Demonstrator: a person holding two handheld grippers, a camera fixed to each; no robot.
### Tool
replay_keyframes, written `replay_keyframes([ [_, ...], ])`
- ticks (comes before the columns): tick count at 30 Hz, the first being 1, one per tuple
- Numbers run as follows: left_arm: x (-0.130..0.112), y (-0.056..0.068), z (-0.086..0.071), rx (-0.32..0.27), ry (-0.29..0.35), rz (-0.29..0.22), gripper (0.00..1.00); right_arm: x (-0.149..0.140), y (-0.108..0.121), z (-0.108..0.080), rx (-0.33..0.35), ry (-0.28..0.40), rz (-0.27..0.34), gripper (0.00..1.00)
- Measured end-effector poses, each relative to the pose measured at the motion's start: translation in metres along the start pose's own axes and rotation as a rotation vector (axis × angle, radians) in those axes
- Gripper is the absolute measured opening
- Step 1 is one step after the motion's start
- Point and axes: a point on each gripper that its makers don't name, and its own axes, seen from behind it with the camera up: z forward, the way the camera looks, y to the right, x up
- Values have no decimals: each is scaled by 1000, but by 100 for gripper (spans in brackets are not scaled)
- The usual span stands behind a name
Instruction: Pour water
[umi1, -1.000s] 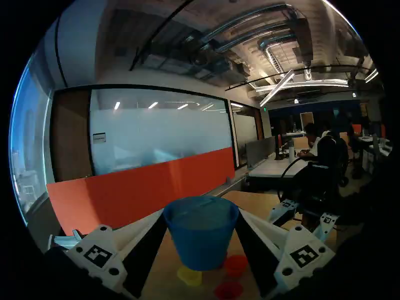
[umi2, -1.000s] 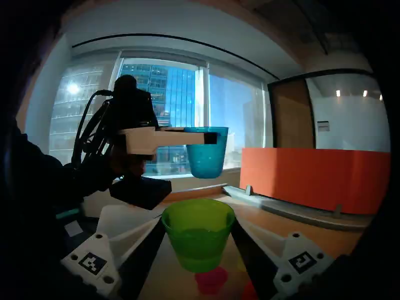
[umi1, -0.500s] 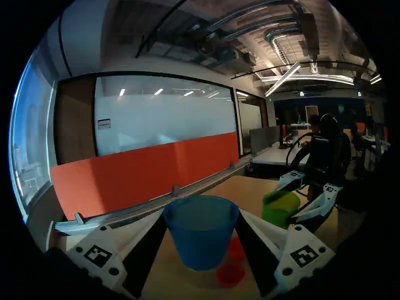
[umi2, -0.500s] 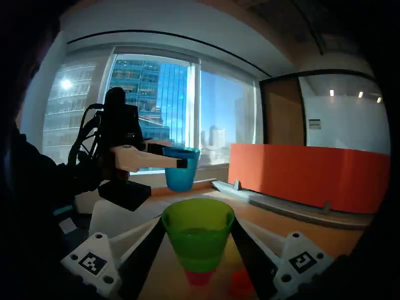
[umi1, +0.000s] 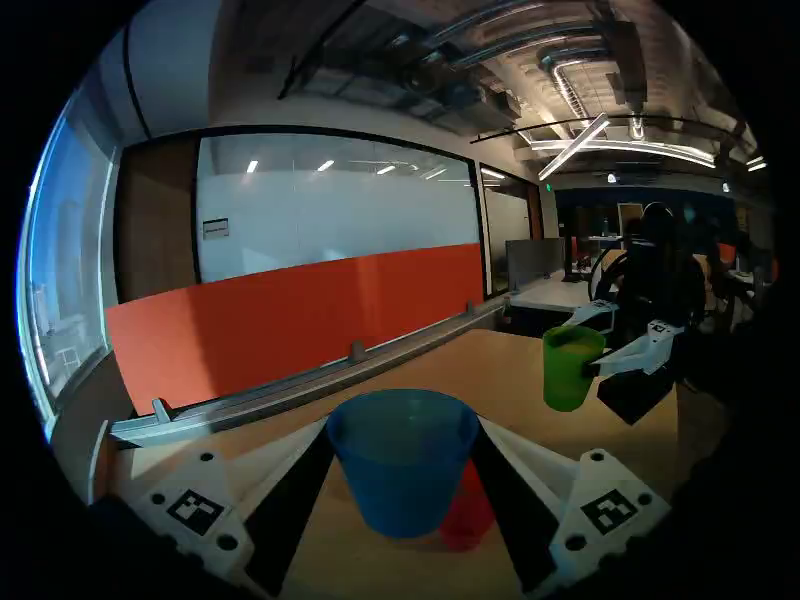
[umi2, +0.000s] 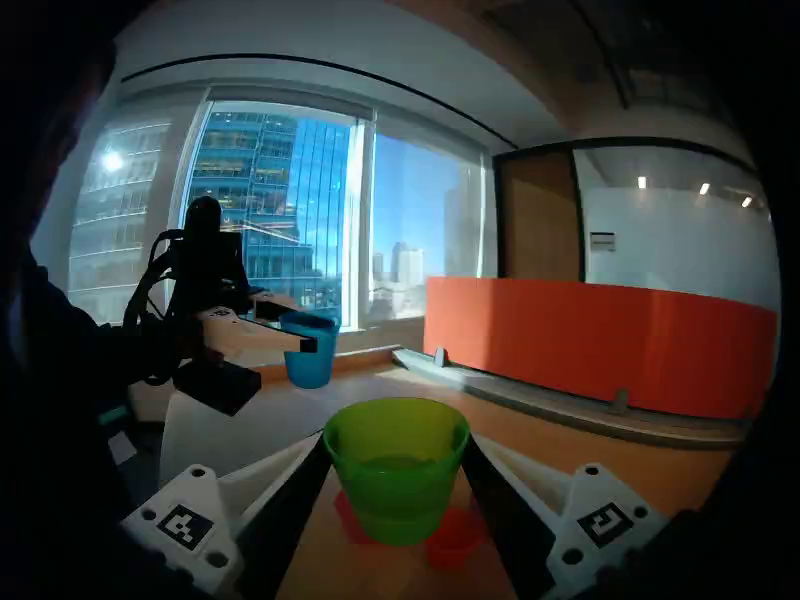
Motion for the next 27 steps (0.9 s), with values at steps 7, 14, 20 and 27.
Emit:
replay_keyframes([
  [7,-19,2,-1,-2,-26,-7,89,-3,13,-10,-25,-3,14,91],
  [14,-42,4,4,-16,-93,-8,89,-11,14,-10,-14,-24,25,91],
  [20,-58,4,10,-29,-147,2,89,-22,14,-8,2,-66,23,91],
  [27,-79,5,19,-48,-217,21,89,-36,19,-8,8,-119,18,91],
])
